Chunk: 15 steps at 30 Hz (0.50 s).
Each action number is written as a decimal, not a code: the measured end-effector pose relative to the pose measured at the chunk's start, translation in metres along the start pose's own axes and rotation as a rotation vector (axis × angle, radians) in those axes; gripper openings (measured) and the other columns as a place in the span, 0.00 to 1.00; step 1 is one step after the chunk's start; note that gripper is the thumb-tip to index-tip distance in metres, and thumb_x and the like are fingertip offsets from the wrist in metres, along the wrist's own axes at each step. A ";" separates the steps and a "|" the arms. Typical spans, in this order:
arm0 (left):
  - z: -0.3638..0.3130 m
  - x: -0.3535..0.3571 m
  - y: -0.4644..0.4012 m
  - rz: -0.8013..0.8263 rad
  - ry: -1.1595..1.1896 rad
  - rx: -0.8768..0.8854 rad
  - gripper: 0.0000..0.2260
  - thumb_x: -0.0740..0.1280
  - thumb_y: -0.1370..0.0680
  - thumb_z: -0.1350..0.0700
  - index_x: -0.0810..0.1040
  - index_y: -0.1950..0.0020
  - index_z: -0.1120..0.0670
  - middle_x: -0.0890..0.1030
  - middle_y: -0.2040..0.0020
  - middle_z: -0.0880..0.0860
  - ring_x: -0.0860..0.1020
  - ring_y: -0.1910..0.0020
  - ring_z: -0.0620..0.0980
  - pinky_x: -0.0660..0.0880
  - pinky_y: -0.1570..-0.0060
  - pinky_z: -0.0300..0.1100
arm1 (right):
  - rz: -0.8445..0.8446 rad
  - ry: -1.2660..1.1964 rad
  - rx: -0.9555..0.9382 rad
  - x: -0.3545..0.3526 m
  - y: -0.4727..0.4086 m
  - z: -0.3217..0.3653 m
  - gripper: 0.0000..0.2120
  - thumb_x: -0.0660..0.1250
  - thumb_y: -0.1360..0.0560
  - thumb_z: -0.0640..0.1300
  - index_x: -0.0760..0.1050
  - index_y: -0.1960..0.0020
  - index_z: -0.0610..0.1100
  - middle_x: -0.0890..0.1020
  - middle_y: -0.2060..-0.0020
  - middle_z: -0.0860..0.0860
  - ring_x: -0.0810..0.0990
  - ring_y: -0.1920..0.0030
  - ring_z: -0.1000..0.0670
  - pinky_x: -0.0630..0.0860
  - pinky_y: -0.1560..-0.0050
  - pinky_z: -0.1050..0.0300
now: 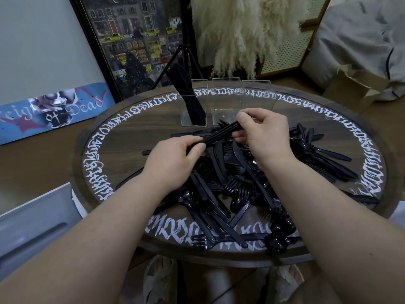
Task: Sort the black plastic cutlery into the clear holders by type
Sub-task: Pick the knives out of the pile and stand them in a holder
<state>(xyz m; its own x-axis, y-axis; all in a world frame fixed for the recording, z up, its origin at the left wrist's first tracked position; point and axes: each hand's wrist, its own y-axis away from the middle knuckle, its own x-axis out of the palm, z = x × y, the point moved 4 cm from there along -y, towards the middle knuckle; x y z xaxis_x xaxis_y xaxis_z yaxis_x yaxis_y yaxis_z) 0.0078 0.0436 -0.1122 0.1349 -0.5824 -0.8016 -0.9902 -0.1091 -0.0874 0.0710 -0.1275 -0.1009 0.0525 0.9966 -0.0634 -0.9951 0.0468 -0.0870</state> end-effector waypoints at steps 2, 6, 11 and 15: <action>0.003 -0.002 -0.001 -0.031 0.004 -0.029 0.14 0.59 0.19 0.49 0.76 0.35 0.45 0.80 0.40 0.46 0.75 0.38 0.47 0.68 0.41 0.39 | -0.013 -0.028 0.017 -0.002 -0.002 -0.002 0.07 0.67 0.24 0.38 0.78 0.60 0.46 0.81 0.64 0.47 0.82 0.70 0.51 0.81 0.64 0.57; -0.003 0.002 -0.001 -0.023 0.037 -0.007 0.15 0.55 0.18 0.49 0.73 0.33 0.42 0.79 0.40 0.47 0.74 0.38 0.48 0.70 0.38 0.45 | -0.034 -0.098 0.076 0.002 -0.001 -0.008 0.06 0.66 0.23 0.37 0.76 0.59 0.42 0.80 0.62 0.45 0.81 0.70 0.51 0.81 0.62 0.57; -0.003 -0.001 -0.005 -0.065 0.069 -0.054 0.14 0.55 0.18 0.48 0.76 0.37 0.42 0.82 0.45 0.45 0.77 0.42 0.48 0.72 0.41 0.47 | 0.091 -0.437 0.234 0.012 0.004 -0.005 0.02 0.65 0.22 0.38 0.73 0.53 0.41 0.78 0.61 0.46 0.78 0.68 0.53 0.76 0.64 0.62; 0.000 -0.004 -0.005 -0.060 0.091 -0.073 0.13 0.56 0.18 0.49 0.78 0.38 0.43 0.82 0.46 0.44 0.77 0.43 0.48 0.72 0.42 0.46 | 0.200 -0.407 0.267 0.017 0.010 -0.005 0.02 0.63 0.21 0.39 0.74 0.52 0.41 0.78 0.60 0.46 0.78 0.65 0.53 0.77 0.61 0.61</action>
<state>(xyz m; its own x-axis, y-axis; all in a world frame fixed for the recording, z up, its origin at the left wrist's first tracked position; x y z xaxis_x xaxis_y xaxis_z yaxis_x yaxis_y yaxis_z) 0.0127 0.0461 -0.1087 0.1996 -0.6438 -0.7387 -0.9754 -0.2022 -0.0873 0.0627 -0.1104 -0.1078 -0.1246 0.9308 0.3435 -0.9718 -0.1844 0.1471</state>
